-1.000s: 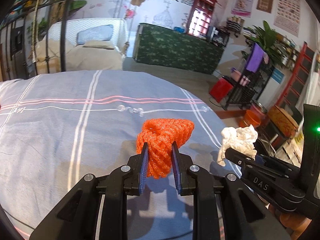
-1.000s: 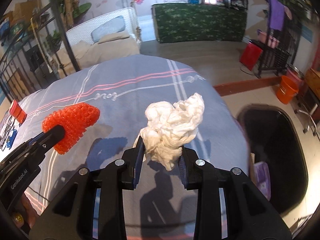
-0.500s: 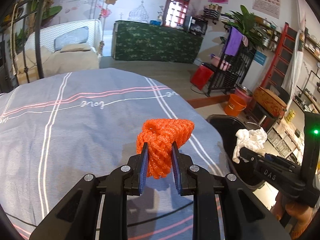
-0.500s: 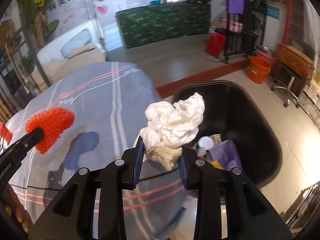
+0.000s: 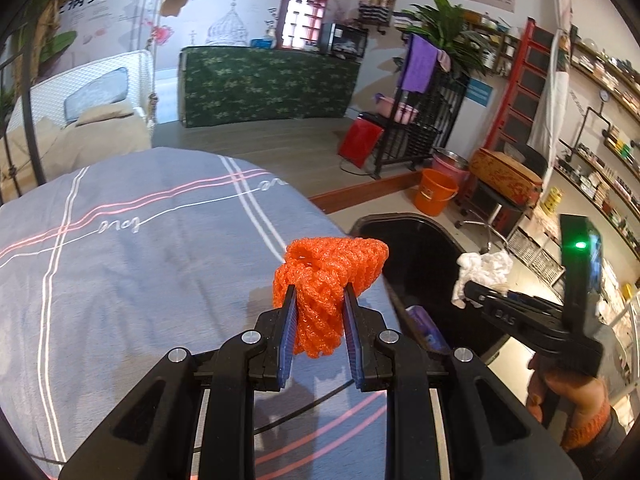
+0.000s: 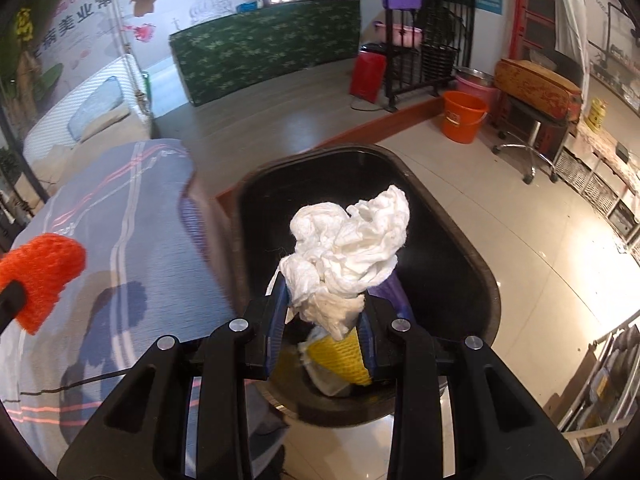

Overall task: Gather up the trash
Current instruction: 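Carry the white tissue over the bin and open the right gripper, then carry the orange mesh net over the bin and open the left gripper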

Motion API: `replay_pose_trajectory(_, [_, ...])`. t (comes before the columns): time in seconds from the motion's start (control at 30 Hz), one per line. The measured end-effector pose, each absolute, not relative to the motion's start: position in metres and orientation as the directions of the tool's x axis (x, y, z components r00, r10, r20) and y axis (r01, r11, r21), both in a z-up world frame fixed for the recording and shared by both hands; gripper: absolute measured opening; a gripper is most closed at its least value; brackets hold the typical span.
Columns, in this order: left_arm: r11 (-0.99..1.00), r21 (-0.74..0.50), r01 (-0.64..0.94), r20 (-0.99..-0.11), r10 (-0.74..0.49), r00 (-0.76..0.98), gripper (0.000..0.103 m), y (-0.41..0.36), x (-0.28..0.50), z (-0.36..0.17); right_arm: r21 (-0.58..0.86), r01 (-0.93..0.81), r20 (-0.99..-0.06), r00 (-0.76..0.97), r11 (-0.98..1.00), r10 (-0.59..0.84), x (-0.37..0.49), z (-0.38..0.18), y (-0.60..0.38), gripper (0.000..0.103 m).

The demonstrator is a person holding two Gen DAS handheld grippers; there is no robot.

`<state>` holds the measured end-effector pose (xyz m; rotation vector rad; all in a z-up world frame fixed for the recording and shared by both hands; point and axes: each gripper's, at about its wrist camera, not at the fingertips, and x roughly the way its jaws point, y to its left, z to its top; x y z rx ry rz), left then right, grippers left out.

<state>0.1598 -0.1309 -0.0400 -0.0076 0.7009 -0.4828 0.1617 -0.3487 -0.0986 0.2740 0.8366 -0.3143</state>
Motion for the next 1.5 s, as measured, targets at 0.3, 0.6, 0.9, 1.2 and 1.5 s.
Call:
replay_pose_trajectory(0.3, [0.864, -0.15, 0.48, -0.619, -0.461, 0.636, 0.022, -0.153, 0.157, -0.044, 0.104, 0.419, -0.797, 0.578, 0.902, -0.177, 0.179, -0.125, -0.365, 0.047])
replay_pose_trajectory(0.6, [0.834, -0.152, 0.531, -0.624, -0.497, 0.603, 0.022, -0.175, 0.164, -0.044, 0.085, 0.4, -0.789, 0.586, 0.912, -0.184, 0.167, -0.122, -0.354, 0.064])
replay_pose_trajectory(0.9, [0.805, -0.139, 0.576, -0.631, -0.52, 0.575, 0.022, -0.2, 0.174, -0.049, 0.119, 0.422, -0.773, 0.608, 0.899, -0.183, 0.137, -0.109, -0.359, 0.069])
replay_pose_trajectory(1.2, [0.764, -0.154, 0.626, -0.677, -0.543, 0.497, 0.022, -0.237, 0.19, -0.063, 0.128, 0.454, -0.767, 0.609, 0.882, -0.203, 0.115, -0.104, -0.37, 0.07])
replay_pose_trajectory(1.5, [0.727, -0.131, 0.674, -0.723, -0.535, 0.437, 0.022, -0.275, 0.202, -0.076, 0.126, 0.489, -0.775, 0.591, 0.863, -0.222, 0.101, -0.109, -0.38, 0.07])
